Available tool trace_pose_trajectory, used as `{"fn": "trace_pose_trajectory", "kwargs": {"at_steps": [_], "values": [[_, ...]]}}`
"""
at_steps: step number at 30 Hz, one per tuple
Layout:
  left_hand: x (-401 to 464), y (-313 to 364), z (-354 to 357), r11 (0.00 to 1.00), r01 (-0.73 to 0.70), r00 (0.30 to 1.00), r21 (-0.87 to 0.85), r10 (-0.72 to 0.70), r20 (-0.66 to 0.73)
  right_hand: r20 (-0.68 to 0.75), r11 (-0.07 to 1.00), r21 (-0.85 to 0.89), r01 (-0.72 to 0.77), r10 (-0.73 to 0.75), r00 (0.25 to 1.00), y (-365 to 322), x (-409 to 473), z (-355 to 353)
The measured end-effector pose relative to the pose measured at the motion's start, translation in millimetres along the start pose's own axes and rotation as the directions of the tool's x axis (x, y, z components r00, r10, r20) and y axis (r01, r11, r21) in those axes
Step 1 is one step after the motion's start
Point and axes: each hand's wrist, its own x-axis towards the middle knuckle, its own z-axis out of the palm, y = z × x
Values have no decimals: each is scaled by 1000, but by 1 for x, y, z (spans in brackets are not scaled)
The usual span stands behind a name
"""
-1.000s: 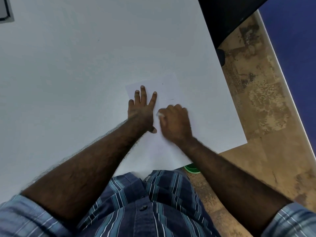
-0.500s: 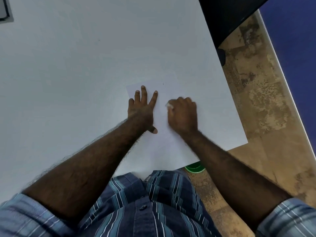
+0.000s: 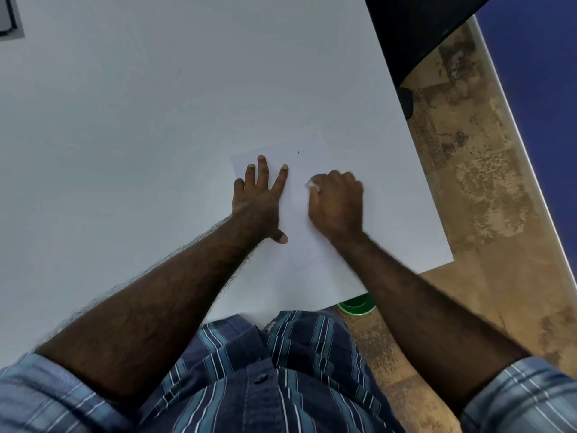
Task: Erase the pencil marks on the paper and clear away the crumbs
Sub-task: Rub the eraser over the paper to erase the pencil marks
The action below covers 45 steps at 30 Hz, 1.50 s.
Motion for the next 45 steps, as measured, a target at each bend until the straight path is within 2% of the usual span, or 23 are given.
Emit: {"fn": "trace_pose_trajectory", "kwargs": {"at_steps": [2, 4, 8, 10, 13, 15, 18, 20, 23, 24, 26, 29, 32, 34, 36, 38, 39, 41, 43, 45], "values": [[0, 0, -1, 1000, 0, 1000, -6, 0, 7, -30, 996, 2, -91, 91, 995, 5, 11, 0], [1, 1, -1, 1000, -2, 1000, 3, 2, 1, -15, 996, 34, -83, 83, 996, -4, 6, 0], [1, 0, 0, 1000, -3, 1000, -5, 3, -13, 122, 984, 104, 144, -156, 980, -27, -30, 3], [0, -1, 1, 1000, -7, 1000, -7, 7, -11, 118, 980, 86, 180, -189, 975, -20, -27, 1], [0, -2, 1, 1000, -3, 1000, -2, 3, -8, -12, 1000, 16, 1, -1, 1000, 0, -1, 0], [0, -2, 0, 1000, -5, 1000, -19, 5, -2, -53, 990, 10, -144, 144, 988, 11, 15, 0], [0, -1, 0, 1000, -5, 1000, -14, 5, -5, -59, 980, 46, -195, 198, 979, 0, 11, 1], [1, -1, 1, 1000, -7, 1000, -6, 7, -12, -13, 989, 84, -122, 123, 992, -17, -5, 3], [1, -3, 2, 1000, -12, 999, -11, 11, -36, 101, 991, 99, 88, -98, 990, -36, -31, 5], [1, -3, 2, 1000, -12, 999, -9, 12, -39, 106, 988, 97, 117, -127, 986, -34, -31, 5], [1, -4, 2, 1000, -13, 1000, -5, 13, -25, 54, 995, 65, 79, -83, 995, -21, -18, 6], [1, -3, 2, 1000, -9, 1000, -8, 9, -5, -63, 993, 7, -116, 116, 991, 1, 12, 5], [2, -2, 1, 1000, -8, 1000, -12, 8, -1, -72, 977, 33, -211, 213, 974, 5, 22, 3], [2, -2, 1, 1000, -9, 1000, -11, 9, -6, -44, 986, 49, -158, 160, 986, -9, 12, 2], [2, -3, 2, 1000, -13, 1000, -12, 13, -21, 29, 997, 71, -18, 16, 999, -27, -8, 3], [2, -3, 2, 1000, -17, 999, -15, 16, -30, 110, 985, 94, 143, -153, 982, -37, -26, 3], [1, -3, 2, 1000, -17, 999, -16, 17, -27, 116, 980, 93, 177, -187, 975, -35, -27, 3], [1, -3, 1, 1000, -16, 1000, -14, 16, -13, 45, 991, 56, 120, -123, 991, -21, -13, 4], [1, -3, 0, 1000, -12, 1000, -13, 12, -2, -58, 1000, 1, -23, 23, 998, -3, 9, 5], [1, -2, -1, 1000, -8, 1000, -15, 8, 5, -85, 990, 4, -139, 139, 987, 10, 27, 2]]}}
